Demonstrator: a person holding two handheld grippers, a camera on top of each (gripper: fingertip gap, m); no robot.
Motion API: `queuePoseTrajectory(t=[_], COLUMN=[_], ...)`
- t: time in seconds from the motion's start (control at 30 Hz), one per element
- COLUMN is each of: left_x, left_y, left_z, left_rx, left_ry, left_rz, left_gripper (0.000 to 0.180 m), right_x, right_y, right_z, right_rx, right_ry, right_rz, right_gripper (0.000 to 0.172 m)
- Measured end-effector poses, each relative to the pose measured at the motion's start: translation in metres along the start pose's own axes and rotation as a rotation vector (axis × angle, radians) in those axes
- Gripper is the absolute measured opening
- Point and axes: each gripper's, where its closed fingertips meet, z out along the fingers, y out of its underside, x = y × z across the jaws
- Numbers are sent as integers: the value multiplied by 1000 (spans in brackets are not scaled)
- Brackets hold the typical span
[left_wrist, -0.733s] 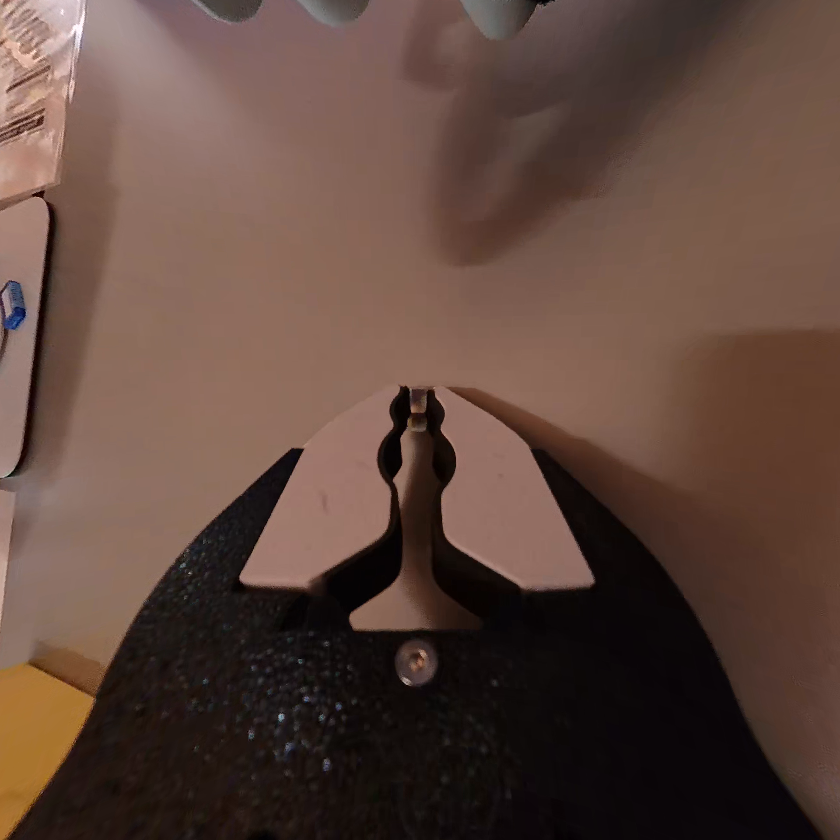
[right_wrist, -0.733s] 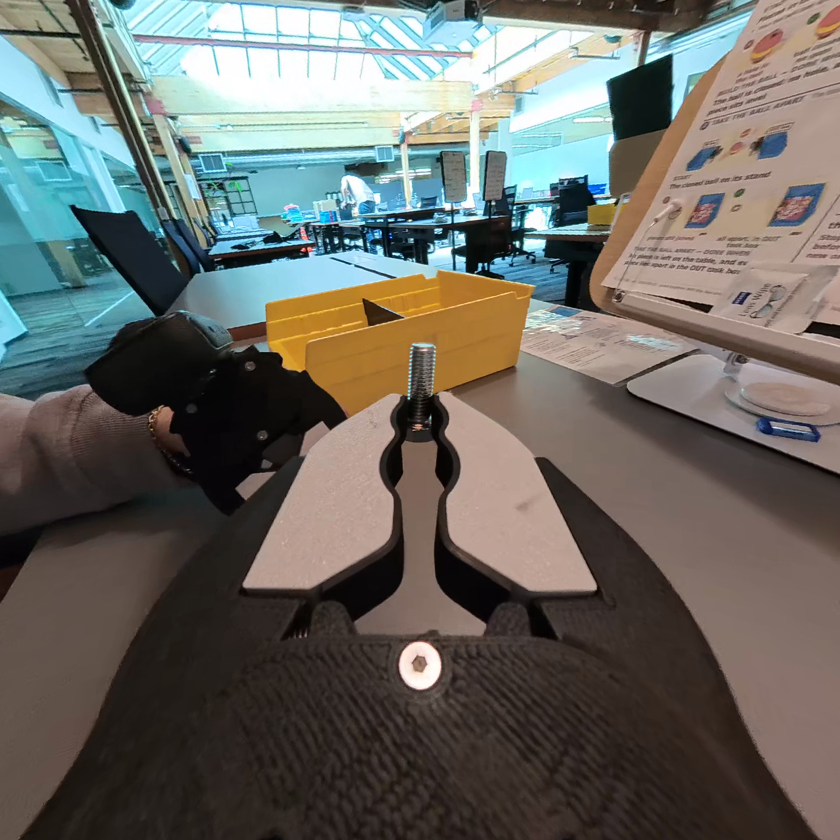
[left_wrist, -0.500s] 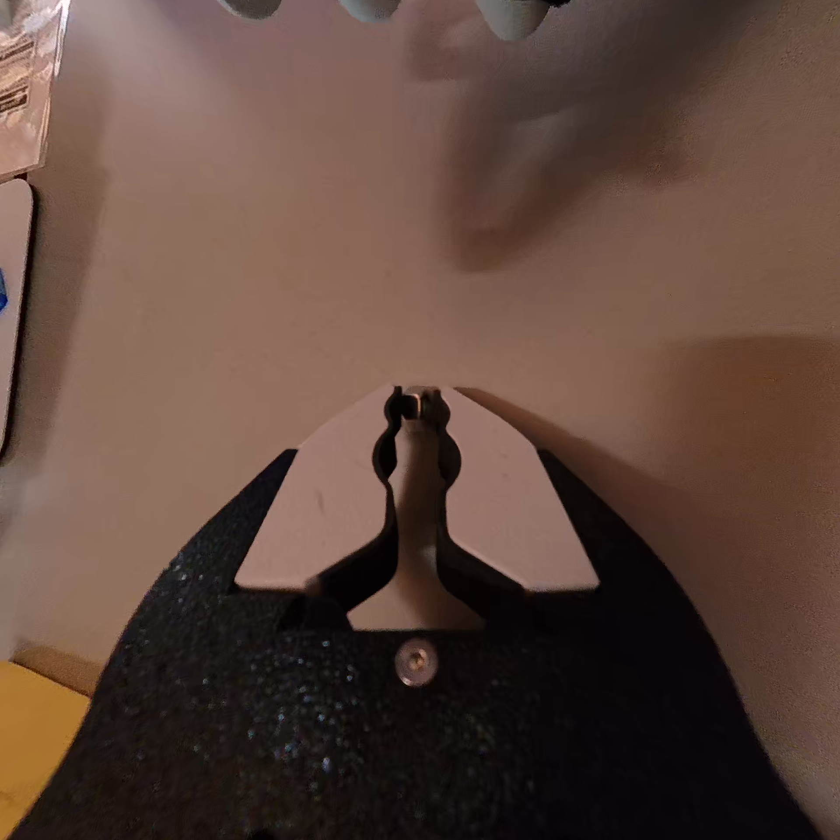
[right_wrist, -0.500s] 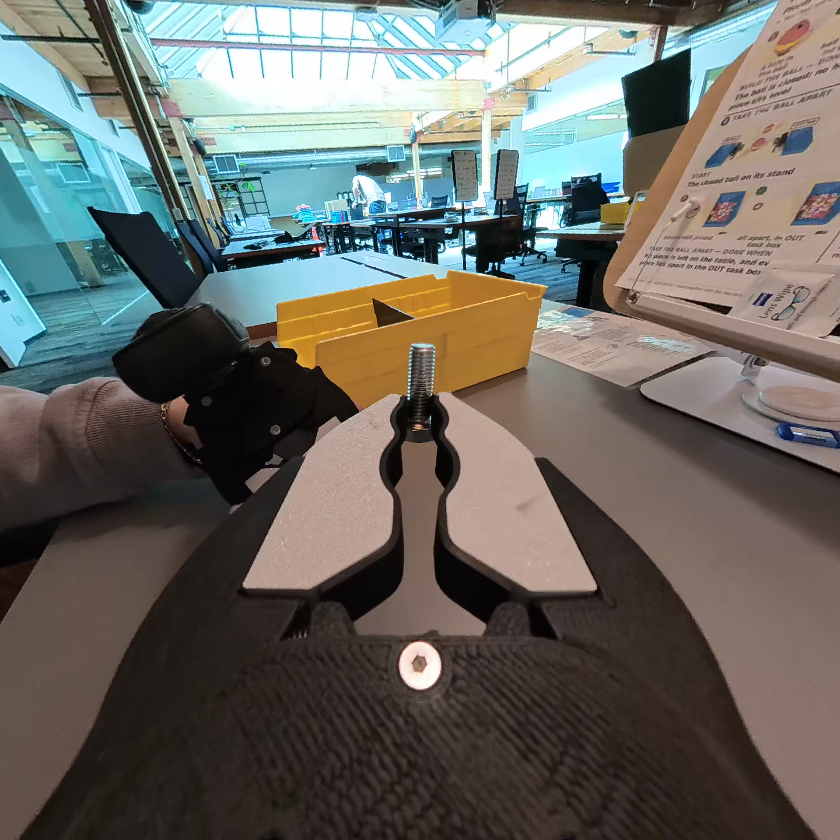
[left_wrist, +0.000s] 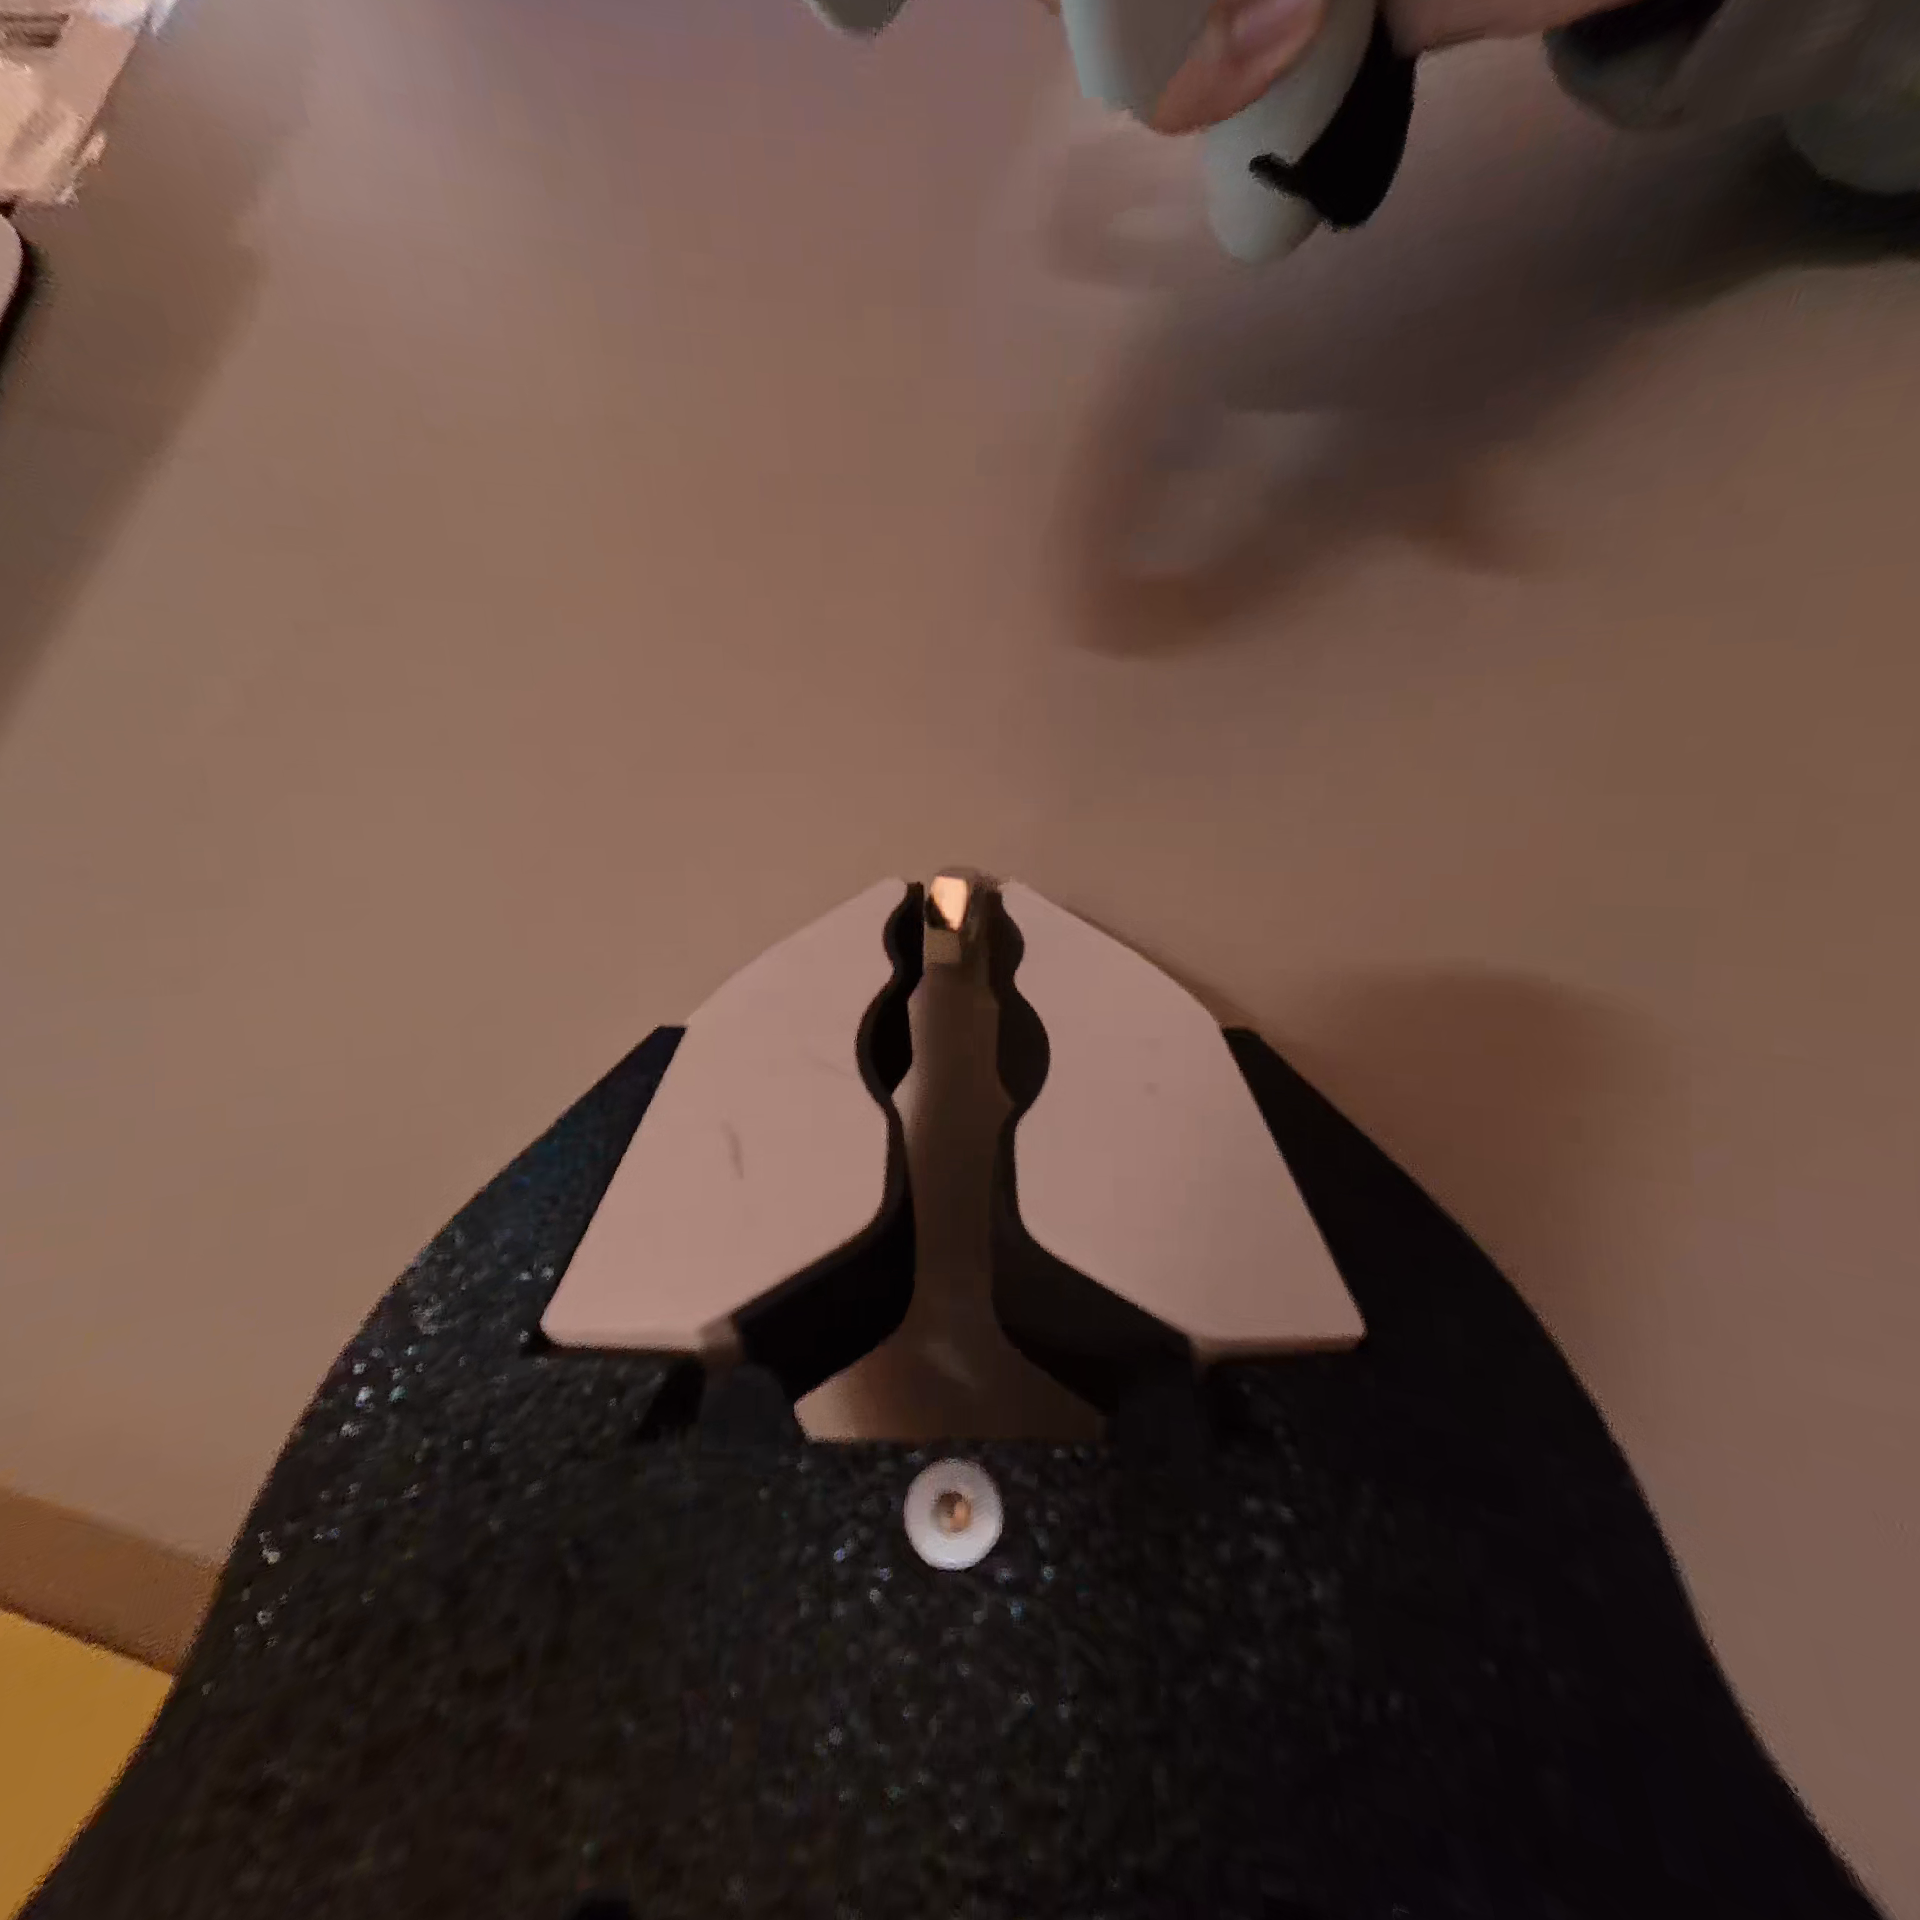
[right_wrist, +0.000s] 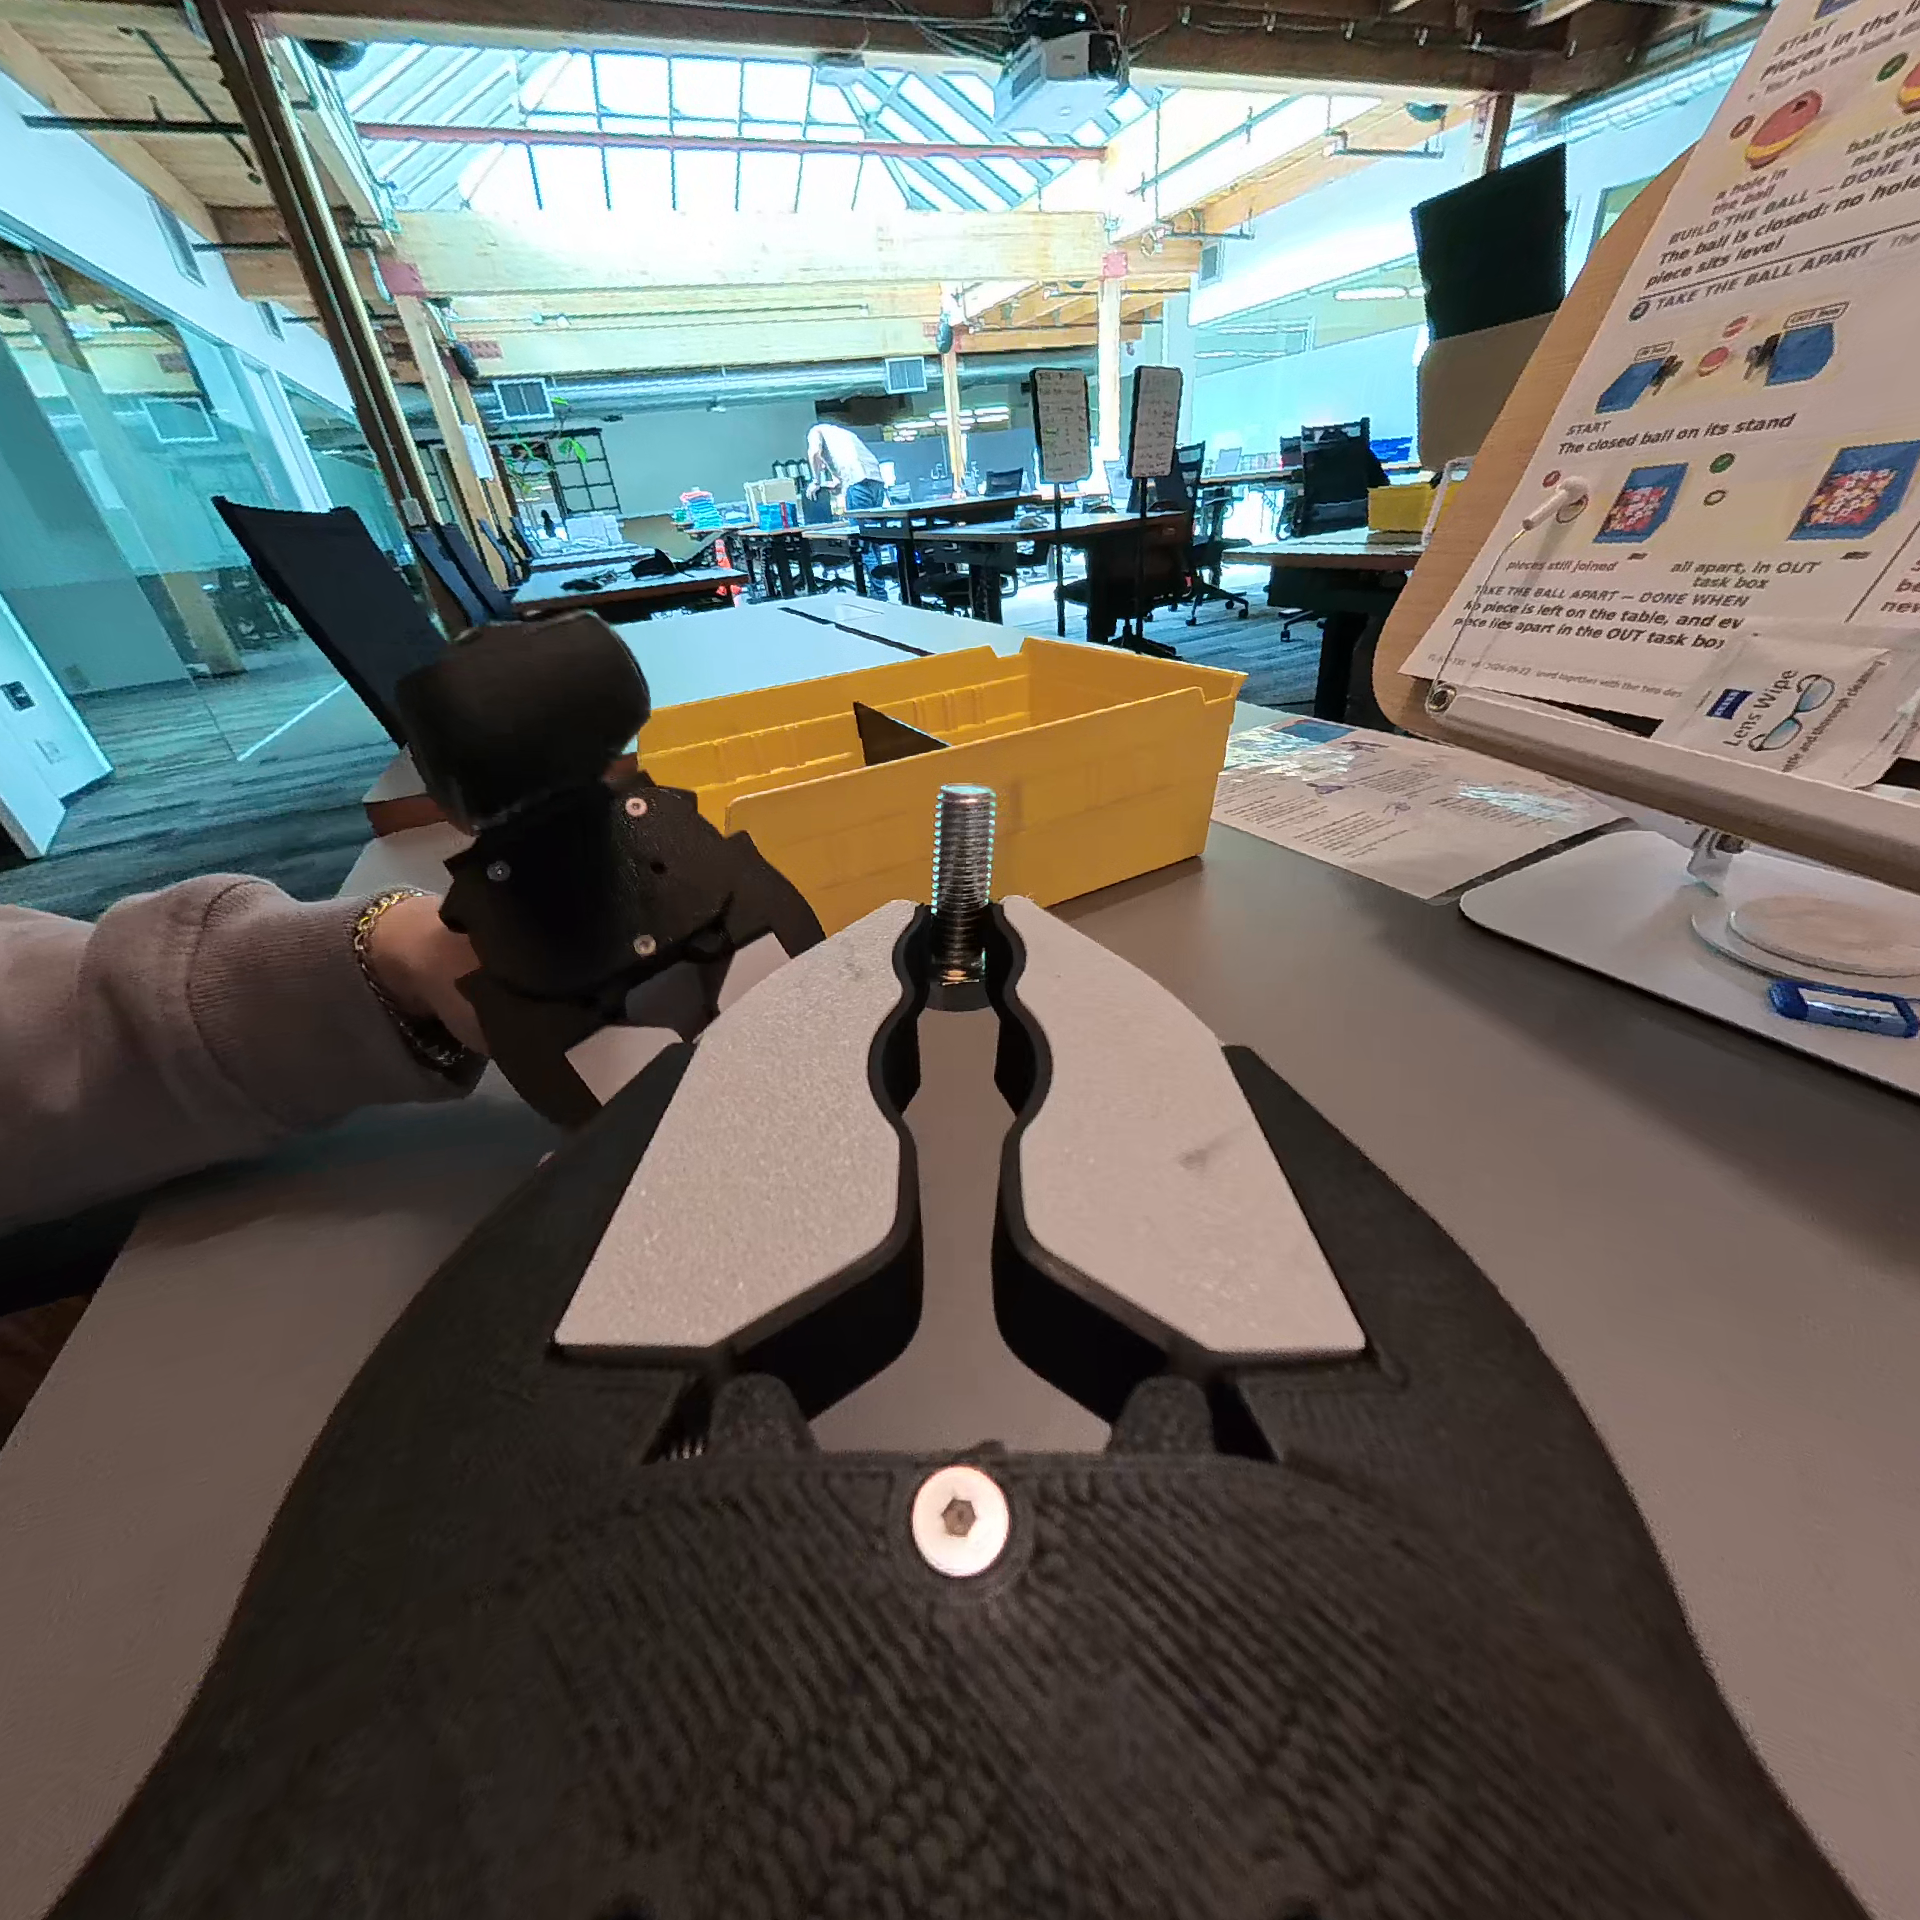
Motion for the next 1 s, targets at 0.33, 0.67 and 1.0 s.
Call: queuePoseTrajectory(t=[0.33,0.67,1.0], left_x=[-5,1,-4], left_y=[0,-9,7], left_z=[5,-3,0], left_rx=[-86,-79,-180], left_ry=[-42,-45,-159], left_rz=[-278,136,-604], left_gripper=[7,33,40], right_x=[2,3,10], right_y=[-2,-3,-4], right_z=[-2,-3,-6], right_rx=[8,17,20], right_ry=[2,1,39], right_rz=[3,10,-4], right_gripper=[9,9,9])
